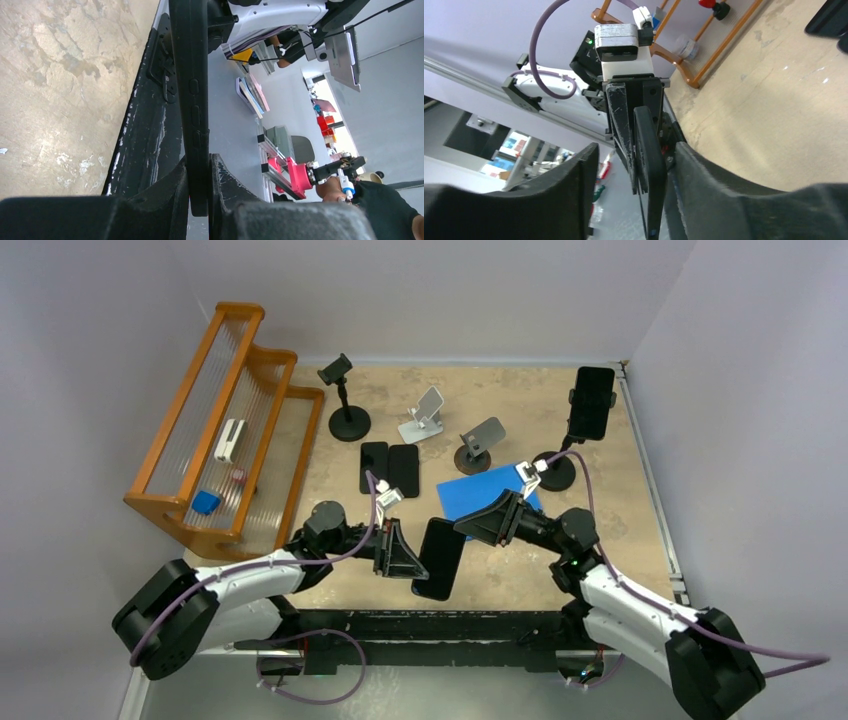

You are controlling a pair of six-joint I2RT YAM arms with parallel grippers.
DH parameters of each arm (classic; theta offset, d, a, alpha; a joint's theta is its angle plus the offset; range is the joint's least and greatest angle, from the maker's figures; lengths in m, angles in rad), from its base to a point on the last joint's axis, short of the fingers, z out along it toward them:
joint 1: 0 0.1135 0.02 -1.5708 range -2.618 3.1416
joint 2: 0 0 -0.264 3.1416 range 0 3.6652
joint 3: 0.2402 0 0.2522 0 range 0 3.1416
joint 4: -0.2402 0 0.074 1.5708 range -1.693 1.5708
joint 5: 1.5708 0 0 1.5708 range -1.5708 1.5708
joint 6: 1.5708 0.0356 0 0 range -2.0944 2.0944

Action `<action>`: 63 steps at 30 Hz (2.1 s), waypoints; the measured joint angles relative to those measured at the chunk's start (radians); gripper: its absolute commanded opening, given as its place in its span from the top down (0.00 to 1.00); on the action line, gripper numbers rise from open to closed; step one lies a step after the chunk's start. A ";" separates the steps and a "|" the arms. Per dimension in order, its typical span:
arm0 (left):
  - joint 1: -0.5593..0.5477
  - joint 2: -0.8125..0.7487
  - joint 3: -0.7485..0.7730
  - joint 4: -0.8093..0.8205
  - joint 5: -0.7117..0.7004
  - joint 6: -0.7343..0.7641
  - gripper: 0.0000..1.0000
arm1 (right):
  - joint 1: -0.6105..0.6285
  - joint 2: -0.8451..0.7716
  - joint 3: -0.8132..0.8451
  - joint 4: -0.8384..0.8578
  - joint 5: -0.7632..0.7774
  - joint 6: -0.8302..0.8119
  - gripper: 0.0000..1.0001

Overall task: Remove the phone from the phone stand
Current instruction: Remove the phone from the phone stand, then place the phone at the center of the board.

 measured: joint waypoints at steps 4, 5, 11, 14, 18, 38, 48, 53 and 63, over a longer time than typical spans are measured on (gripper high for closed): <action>0.000 -0.052 0.002 -0.093 -0.024 0.036 1.00 | 0.001 -0.045 0.035 -0.103 0.018 -0.053 0.04; 0.000 -0.069 0.008 -0.129 -0.034 0.050 1.00 | 0.001 -0.054 0.049 -0.137 0.025 -0.069 0.02; 0.000 -0.184 0.117 -0.446 -0.135 0.179 1.00 | 0.001 -0.143 0.165 -0.407 0.117 -0.226 0.01; 0.000 -0.233 0.219 -0.652 -0.250 0.264 1.00 | 0.001 -0.191 0.245 -0.558 0.185 -0.325 0.01; 0.000 -0.248 0.363 -0.932 -0.461 0.344 1.00 | 0.001 -0.221 0.261 -0.642 0.237 -0.376 0.01; 0.413 0.108 0.544 -1.375 -0.776 0.527 1.00 | 0.001 -0.201 0.219 -0.706 0.269 -0.408 0.03; 0.563 0.225 0.612 -1.319 -0.728 0.552 1.00 | 0.001 -0.218 0.217 -0.707 0.266 -0.414 0.03; 0.631 0.273 0.625 -1.286 -0.685 0.555 1.00 | 0.001 -0.228 0.212 -0.707 0.266 -0.414 0.03; 0.645 0.396 0.695 -1.232 -0.616 0.538 1.00 | 0.001 -0.229 0.206 -0.709 0.265 -0.422 0.03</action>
